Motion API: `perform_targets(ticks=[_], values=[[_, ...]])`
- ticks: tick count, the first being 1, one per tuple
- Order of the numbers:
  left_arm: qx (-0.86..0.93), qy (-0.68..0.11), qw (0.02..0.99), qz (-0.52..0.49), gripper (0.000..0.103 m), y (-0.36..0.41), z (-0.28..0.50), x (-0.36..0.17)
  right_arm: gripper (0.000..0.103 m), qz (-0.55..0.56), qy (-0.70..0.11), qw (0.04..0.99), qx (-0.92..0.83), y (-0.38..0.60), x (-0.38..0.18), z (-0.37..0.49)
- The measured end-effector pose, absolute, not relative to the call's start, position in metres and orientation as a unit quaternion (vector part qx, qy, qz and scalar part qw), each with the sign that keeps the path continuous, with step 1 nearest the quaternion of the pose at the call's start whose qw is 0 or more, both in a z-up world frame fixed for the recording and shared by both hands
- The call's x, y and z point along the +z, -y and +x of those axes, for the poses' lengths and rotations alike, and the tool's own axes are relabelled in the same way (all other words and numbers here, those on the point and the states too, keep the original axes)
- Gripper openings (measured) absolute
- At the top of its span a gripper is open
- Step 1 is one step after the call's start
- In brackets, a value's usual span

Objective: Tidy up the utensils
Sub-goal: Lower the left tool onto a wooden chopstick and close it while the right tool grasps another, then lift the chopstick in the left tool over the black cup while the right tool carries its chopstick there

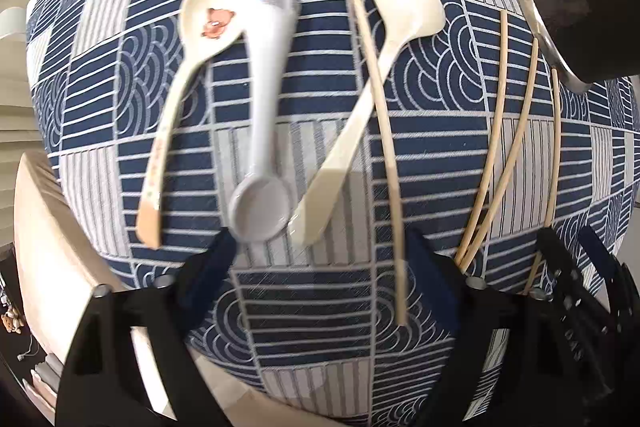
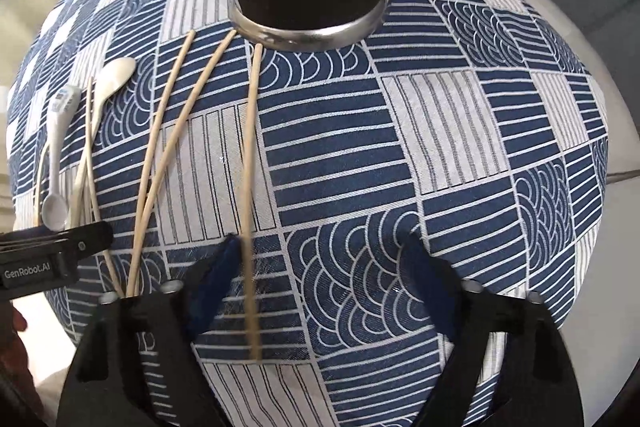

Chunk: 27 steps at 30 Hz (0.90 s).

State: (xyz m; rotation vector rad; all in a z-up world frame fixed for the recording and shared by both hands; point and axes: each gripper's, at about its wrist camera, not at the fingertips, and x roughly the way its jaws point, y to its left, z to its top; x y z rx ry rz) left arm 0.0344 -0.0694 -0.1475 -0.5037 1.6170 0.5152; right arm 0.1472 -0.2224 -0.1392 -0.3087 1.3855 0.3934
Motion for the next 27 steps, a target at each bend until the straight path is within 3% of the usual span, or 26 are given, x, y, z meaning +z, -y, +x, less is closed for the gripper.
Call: perform_targets(ticks=[1,5,6,7,8,10,18,27], values=[[0.226,-0.706,0.634,-0.220,0.072,0.070,0.031,-0.146,0.061,-0.143,-0.630,0.741,0.184,0.223,-0.138,0.145],[0.224,-0.709,0.631,-0.221,0.047,0.069,0.019,-0.138,0.026,-0.154,-0.623,0.740,0.201,0.224,-0.132,0.141],[0.222,-0.710,0.631,-0.219,0.044,0.069,0.016,-0.137,0.022,-0.156,-0.622,0.740,0.206,0.224,-0.132,0.141],[0.218,-0.711,0.632,-0.216,0.037,0.069,0.014,-0.136,0.018,-0.159,-0.620,0.740,0.208,0.224,-0.132,0.140],[0.214,-0.712,0.633,-0.214,0.024,0.069,0.012,-0.134,0.007,-0.164,-0.618,0.740,0.209,0.224,-0.131,0.139],[0.198,-0.715,0.633,-0.220,0.005,0.070,0.004,-0.134,0.006,-0.168,-0.616,0.740,0.212,0.226,-0.129,0.139],[0.162,-0.712,0.632,-0.260,0.004,0.059,-0.037,-0.127,0.005,-0.108,-0.632,0.734,0.225,0.254,-0.128,0.141],[0.127,-0.700,0.681,-0.173,0.004,0.064,-0.055,-0.090,0.005,-0.061,-0.632,0.743,0.212,0.287,-0.111,0.120]])
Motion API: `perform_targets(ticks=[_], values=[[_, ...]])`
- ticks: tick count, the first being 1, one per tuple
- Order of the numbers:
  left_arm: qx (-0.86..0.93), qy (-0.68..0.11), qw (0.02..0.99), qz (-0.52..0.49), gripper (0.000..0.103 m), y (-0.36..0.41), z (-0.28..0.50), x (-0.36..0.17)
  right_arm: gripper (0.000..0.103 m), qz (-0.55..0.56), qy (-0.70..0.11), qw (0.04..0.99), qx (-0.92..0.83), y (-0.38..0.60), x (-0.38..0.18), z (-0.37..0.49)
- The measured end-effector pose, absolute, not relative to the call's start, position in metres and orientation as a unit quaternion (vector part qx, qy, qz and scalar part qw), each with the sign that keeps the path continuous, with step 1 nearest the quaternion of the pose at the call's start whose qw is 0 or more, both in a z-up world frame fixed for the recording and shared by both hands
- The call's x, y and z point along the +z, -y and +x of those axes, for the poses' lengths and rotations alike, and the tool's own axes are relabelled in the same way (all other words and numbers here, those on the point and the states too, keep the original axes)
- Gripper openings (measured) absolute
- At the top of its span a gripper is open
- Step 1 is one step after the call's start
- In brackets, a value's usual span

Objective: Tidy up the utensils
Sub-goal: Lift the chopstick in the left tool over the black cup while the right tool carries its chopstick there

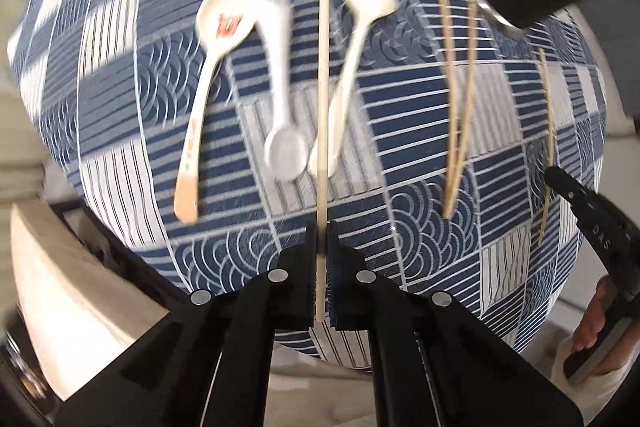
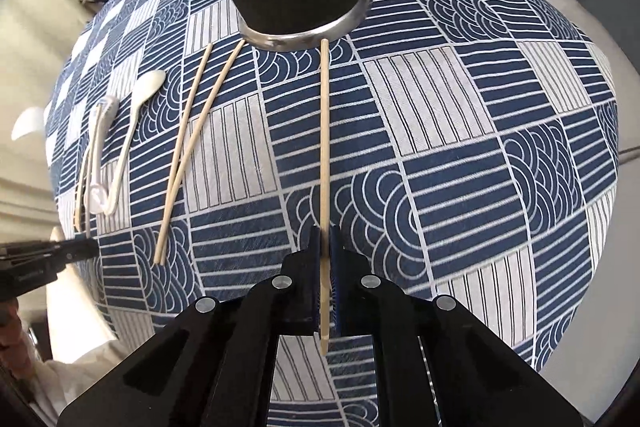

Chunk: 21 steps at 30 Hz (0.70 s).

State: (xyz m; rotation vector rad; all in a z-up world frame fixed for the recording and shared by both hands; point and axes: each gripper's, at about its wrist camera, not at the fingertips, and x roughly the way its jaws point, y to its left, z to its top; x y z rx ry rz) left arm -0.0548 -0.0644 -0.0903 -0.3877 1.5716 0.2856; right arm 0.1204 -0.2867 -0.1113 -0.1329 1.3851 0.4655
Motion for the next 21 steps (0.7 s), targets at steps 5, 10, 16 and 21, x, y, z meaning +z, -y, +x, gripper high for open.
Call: perform_targets(ticks=[5,10,16,21], values=[[0.105,-0.684,0.708,-0.141,0.004,0.066,-0.052,-0.067,0.005,-0.047,-0.617,0.760,0.199,0.288,-0.100,0.115],[0.081,-0.660,0.740,-0.102,0.004,0.066,-0.036,-0.041,0.005,-0.053,-0.592,0.783,0.184,0.287,-0.079,0.107],[0.071,-0.622,0.777,-0.063,0.005,0.081,0.000,-0.013,0.005,-0.059,-0.558,0.810,0.170,0.289,-0.052,0.103],[0.071,-0.583,0.808,-0.047,0.005,0.092,0.026,0.007,0.005,-0.062,-0.521,0.836,0.161,0.295,-0.027,0.104]])
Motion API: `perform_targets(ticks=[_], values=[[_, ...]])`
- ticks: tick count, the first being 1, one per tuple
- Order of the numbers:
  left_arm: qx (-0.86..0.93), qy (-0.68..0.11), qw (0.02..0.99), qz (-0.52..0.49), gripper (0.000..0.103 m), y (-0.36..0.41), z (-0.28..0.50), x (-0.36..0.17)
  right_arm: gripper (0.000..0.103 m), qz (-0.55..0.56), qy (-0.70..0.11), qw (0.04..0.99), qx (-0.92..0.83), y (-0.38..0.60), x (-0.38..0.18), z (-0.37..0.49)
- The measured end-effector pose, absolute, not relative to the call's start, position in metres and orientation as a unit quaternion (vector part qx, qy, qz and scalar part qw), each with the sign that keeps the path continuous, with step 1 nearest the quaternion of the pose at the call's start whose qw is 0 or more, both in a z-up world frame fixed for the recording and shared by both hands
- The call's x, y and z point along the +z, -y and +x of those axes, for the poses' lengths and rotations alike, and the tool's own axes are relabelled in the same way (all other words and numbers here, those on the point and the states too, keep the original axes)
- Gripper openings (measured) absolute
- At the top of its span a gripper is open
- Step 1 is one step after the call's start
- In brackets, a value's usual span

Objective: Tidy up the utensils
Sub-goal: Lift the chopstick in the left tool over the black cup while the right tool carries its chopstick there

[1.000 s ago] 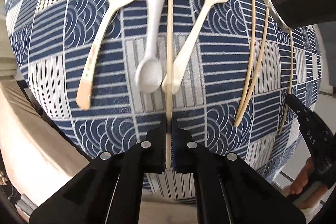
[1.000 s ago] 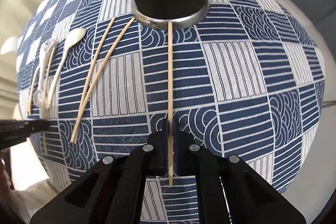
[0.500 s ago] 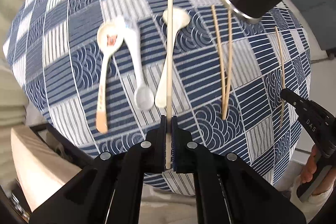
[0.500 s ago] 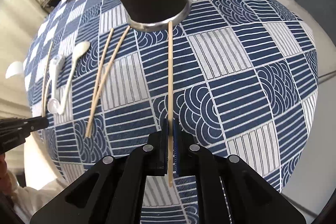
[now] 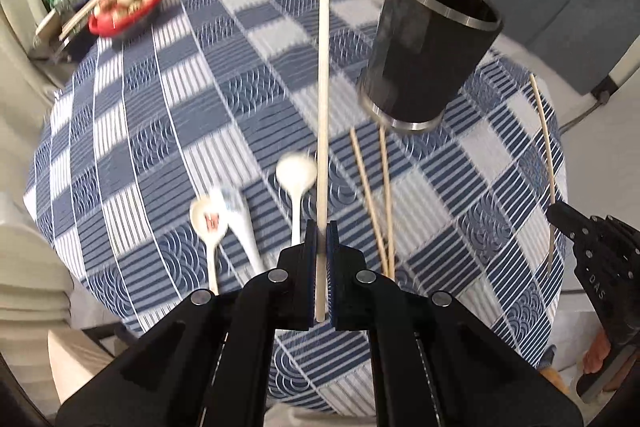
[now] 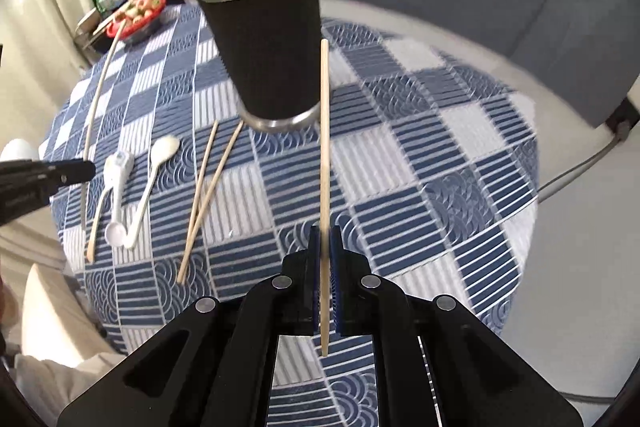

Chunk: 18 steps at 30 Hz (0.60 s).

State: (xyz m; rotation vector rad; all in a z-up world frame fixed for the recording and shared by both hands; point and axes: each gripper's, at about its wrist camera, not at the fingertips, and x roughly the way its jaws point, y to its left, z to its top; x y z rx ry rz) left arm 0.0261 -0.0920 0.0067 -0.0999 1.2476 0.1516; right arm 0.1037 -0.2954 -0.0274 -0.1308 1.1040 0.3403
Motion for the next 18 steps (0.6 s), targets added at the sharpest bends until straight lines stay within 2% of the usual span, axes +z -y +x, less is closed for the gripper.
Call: perform_targets(ticks=[18], values=[[0.074,-0.487,0.869,-0.043,0.005,0.105,0.085,0.056,0.005,-0.066,-0.420,0.876,0.229,0.305,0.048,0.158]])
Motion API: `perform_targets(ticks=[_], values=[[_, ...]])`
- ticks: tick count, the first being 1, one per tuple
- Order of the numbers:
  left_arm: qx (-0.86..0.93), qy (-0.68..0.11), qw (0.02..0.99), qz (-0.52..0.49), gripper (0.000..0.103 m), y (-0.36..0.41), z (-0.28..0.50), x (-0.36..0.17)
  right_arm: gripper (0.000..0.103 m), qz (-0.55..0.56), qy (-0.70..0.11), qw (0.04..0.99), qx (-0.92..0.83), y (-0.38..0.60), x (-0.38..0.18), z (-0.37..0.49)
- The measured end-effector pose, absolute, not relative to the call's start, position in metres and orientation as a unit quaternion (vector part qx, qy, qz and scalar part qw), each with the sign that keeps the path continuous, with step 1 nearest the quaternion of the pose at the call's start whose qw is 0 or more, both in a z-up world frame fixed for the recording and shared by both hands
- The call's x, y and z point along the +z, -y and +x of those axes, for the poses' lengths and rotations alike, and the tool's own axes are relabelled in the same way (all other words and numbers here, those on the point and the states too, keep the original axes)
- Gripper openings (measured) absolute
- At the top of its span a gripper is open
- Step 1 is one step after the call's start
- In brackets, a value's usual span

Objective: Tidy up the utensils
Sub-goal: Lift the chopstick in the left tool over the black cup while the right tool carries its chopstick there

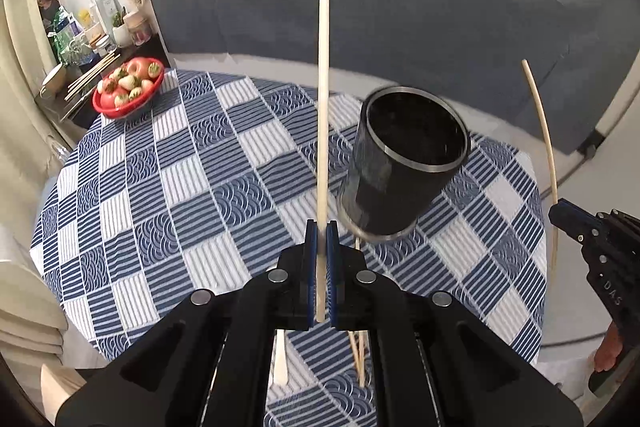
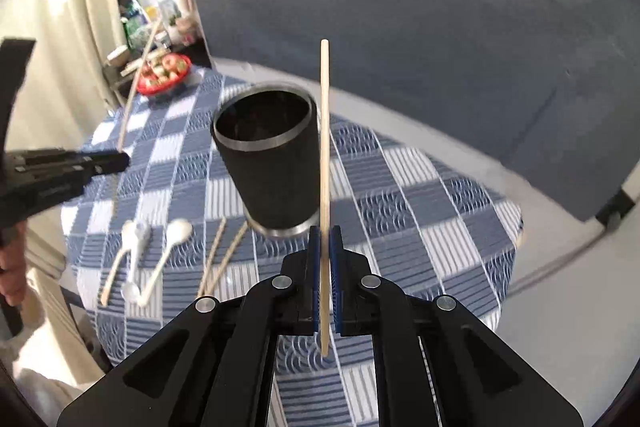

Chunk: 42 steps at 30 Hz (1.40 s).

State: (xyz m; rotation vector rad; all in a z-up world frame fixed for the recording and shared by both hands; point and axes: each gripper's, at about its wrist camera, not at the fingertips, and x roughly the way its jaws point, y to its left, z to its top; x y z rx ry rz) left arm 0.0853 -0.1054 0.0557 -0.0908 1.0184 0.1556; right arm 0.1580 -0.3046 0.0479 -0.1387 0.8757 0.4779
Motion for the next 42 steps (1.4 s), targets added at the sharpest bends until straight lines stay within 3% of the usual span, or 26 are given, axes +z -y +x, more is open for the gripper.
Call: perform_targets(ticks=[18,42], values=[[0.036,-0.424,0.902,-0.073,0.005,0.103,0.161,0.069,0.005,0.064,-0.300,0.883,0.354,0.313,0.100,0.239],[-0.055,-0.377,0.920,-0.089,0.005,0.127,0.214,0.044,0.005,0.114,-0.301,0.841,0.434,0.271,0.045,0.302]])
